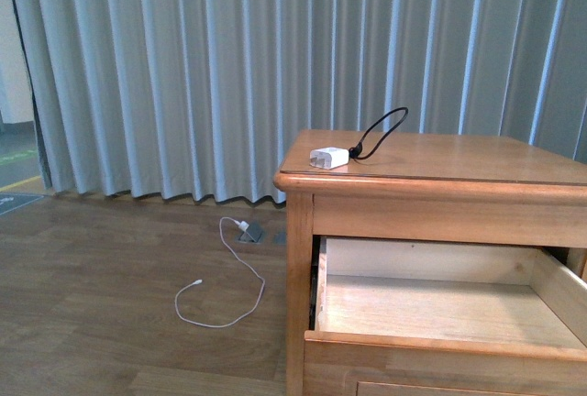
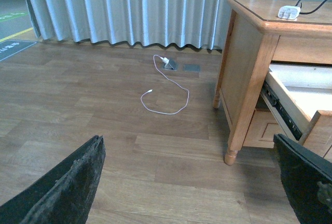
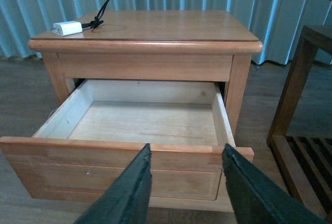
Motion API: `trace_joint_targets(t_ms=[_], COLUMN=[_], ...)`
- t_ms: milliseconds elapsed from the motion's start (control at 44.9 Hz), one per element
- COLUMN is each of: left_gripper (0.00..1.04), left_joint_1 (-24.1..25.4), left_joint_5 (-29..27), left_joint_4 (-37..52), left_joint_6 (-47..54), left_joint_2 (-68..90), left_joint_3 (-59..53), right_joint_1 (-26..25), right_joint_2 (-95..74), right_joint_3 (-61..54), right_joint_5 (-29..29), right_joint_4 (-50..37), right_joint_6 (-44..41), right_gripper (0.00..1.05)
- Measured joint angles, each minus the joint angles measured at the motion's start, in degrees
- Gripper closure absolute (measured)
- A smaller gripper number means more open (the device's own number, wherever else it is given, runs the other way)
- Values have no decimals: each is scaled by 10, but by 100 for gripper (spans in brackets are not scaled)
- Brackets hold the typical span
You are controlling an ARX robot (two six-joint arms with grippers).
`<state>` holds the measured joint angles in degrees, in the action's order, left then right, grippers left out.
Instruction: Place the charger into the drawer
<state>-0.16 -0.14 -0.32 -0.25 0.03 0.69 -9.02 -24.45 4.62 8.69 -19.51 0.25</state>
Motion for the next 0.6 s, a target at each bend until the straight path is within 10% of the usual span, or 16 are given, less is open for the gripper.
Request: trace_joint_targets(t_ms=[245,379,602], left_gripper=[6,6,6], left_joint_1=[0,0,0], left_joint_5=[0,0,0], left_joint_4=[0,0,0], left_joint_6=[0,0,0], left_joint_2=[0,0,0], left_joint_3=[0,0,0], right_joint_1=[80,88,88], right_joint_2=[56,75,80], right_joint_3=[-18,-23,-24], right_joint_5=[-82,-85,-86], right_joint_4=[36,49,50], right_joint_6=[-2,-3,-3], right_gripper=[103,101,64])
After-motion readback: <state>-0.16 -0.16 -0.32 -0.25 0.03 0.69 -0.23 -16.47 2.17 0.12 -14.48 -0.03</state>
